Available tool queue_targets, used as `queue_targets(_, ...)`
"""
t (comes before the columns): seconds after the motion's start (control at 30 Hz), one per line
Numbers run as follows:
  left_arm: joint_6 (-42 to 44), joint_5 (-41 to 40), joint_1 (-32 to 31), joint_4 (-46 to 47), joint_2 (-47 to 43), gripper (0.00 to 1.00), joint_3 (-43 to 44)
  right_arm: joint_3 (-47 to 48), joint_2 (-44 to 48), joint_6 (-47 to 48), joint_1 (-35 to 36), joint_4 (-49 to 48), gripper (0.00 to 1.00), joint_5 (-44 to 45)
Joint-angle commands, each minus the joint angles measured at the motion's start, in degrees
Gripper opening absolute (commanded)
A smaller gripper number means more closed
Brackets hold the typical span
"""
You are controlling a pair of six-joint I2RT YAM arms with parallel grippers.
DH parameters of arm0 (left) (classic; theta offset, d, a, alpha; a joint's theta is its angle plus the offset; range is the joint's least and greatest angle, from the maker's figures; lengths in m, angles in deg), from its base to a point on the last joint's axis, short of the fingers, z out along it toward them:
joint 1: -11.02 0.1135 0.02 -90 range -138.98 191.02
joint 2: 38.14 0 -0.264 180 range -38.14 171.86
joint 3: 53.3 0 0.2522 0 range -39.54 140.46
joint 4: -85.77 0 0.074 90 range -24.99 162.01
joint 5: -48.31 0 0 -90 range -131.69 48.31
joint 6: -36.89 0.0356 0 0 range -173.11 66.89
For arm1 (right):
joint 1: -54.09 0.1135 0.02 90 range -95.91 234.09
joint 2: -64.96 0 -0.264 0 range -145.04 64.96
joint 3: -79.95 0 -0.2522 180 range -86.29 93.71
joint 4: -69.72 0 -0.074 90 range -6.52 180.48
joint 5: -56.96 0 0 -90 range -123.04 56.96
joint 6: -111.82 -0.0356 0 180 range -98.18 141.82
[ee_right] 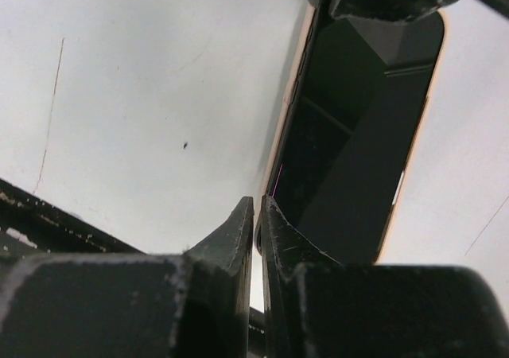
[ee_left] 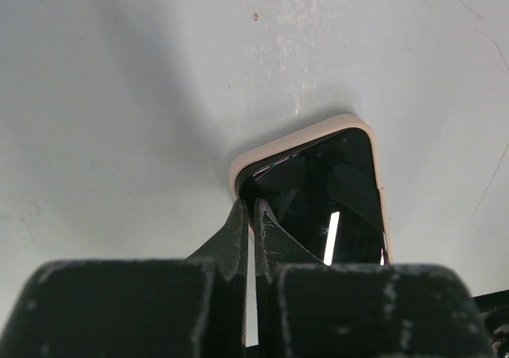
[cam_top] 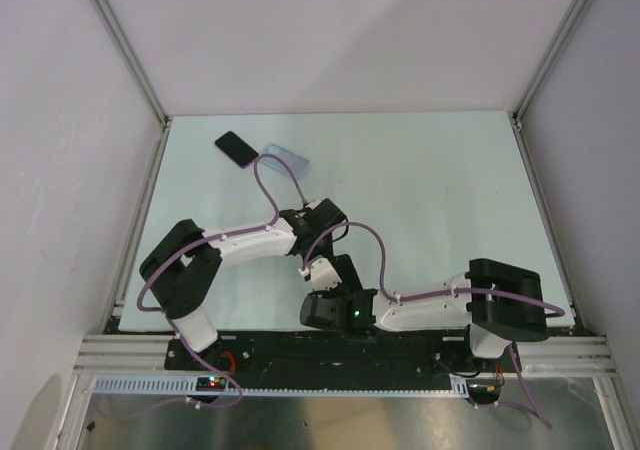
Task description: Put the phone into the phone case
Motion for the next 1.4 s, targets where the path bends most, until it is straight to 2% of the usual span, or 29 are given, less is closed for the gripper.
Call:
queue_targets(0.0, -1.4, 4.8, -1.7, 11.0, 9.7, 0.00, -5.4, -6.9, -11.8, -8.2, 0.0, -0.9, 0.01, -20.9)
queue_targets(0.17, -1.5, 5.0, -1.8, 12.1, 9.4, 0.00, -6.1, -7.4, -11.0, -9.1, -0.1, -0.7, 0.01, -20.7)
queue_targets(0.27, -0.9, 4.6, -1.5, 12.1, 7.5, 0.00, -5.6, -7.4, -8.1, -8.1, -1.4, -0.7, 0.04, -19.4)
queue_targets(0.5, 2.1, 4.3, 0.8, 11.0, 2.4, 0.05, -1.5, -7.4, 9.6, -2.8, -10.0, 0.4, 0.19, -17.5)
queue_targets(0.6, 3.4, 4.5, 1.5, 10.1, 0.8, 0.12, 0.8, -7.5, 19.2, -1.3, -14.5, 0.8, 0.33, -18.3)
queue_targets(0.73, 4.3, 4.3, 2.2, 9.1, -2.4, 0.28, 2.4, -7.4, 25.6, -0.3, -18.3, 2.5, 0.67, -18.2)
queue_targets(0.83, 4.4, 4.3, 3.5, 8.4, -6.0, 0.41, 1.8, -7.5, 25.9, 1.4, -20.2, 1.5, 0.84, -19.9)
queue_targets(0.97, 3.8, 4.8, 6.5, 8.1, -10.8, 0.49, -1.1, -7.6, 22.5, 4.9, -22.7, -4.1, 0.93, -25.5)
queue_targets(1.17, 3.1, 5.7, 8.8, 8.2, -16.0, 0.52, -6.4, -7.5, 16.5, 8.4, -25.5, -9.6, 0.98, -30.5)
queue_targets(1.37, 2.9, 8.0, 9.0, 9.0, -17.5, 0.52, -9.7, -6.6, 11.4, 8.0, -24.2, -10.7, 0.99, -31.0)
